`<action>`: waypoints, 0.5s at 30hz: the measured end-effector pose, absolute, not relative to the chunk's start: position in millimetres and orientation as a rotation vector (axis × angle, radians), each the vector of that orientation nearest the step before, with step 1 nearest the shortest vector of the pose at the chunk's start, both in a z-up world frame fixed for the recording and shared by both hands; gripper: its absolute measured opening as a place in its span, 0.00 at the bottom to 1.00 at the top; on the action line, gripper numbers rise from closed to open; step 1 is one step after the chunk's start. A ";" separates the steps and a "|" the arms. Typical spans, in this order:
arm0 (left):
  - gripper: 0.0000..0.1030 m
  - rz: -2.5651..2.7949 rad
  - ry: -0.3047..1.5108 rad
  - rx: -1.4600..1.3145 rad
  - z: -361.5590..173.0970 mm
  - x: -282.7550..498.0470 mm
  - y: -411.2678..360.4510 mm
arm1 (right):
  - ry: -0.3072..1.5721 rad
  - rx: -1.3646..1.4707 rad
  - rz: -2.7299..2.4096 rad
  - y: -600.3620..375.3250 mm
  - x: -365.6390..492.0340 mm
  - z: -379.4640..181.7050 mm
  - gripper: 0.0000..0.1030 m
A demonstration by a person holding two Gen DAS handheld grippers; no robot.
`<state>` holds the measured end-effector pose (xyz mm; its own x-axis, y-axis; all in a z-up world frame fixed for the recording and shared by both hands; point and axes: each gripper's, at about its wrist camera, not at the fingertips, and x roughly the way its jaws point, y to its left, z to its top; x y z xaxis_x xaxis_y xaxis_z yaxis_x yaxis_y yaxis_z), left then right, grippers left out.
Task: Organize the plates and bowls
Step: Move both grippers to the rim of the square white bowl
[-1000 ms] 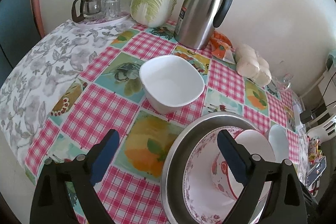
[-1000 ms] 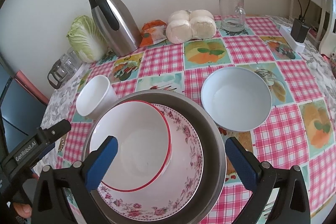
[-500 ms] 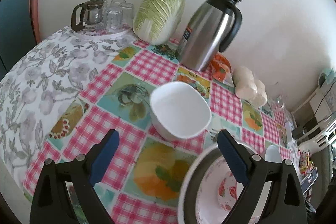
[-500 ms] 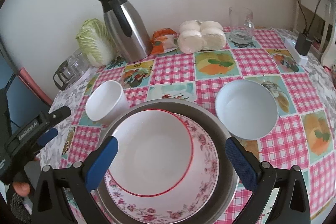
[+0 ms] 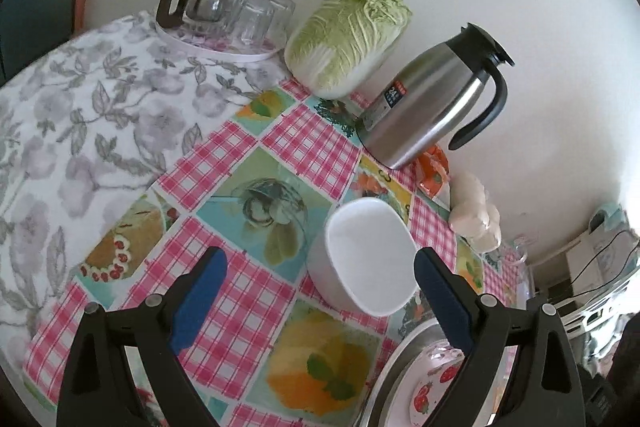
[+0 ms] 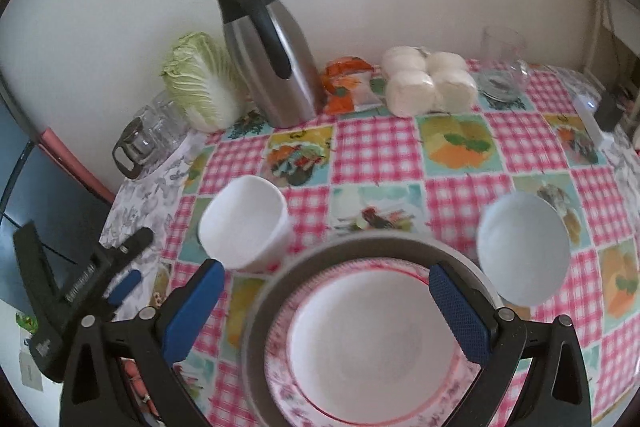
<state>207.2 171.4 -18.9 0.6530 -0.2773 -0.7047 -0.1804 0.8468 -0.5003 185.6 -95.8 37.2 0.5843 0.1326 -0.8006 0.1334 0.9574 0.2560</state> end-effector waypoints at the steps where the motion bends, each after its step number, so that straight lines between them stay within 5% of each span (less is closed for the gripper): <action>1: 0.92 -0.064 0.870 -0.578 -19.5 210.0 173.3 | 0.957 0.301 0.006 -91.8 190.3 39.1 1.00; 15: 0.91 -0.062 0.941 -0.645 -48.8 238.4 173.0 | 1.081 0.289 -0.034 -54.8 256.5 16.0 0.91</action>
